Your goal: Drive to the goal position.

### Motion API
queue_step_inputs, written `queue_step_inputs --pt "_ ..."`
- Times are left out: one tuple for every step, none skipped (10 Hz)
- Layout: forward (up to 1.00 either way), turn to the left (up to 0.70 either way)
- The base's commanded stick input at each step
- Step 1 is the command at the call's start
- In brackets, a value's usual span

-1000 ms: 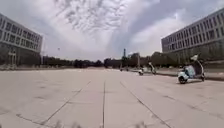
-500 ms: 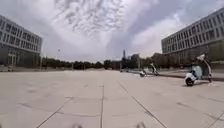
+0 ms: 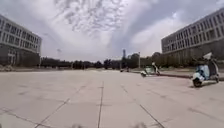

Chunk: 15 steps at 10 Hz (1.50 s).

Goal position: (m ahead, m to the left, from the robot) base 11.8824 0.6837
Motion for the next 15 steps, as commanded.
queue_step_inputs --pt "0.70 0.00" --pt "0.70 0.00" --pt "0.70 0.00" --pt "0.70 0.00" --pt "0.70 0.00" --pt "0.70 0.00" --pt "0.70 0.00" --pt "0.70 0.00" --pt "0.69 0.00" --pt "0.70 0.00" --pt "0.70 0.00" --pt "0.70 0.00" --pt "0.70 0.00" --pt "0.70 0.00" --pt "0.70 0.00"
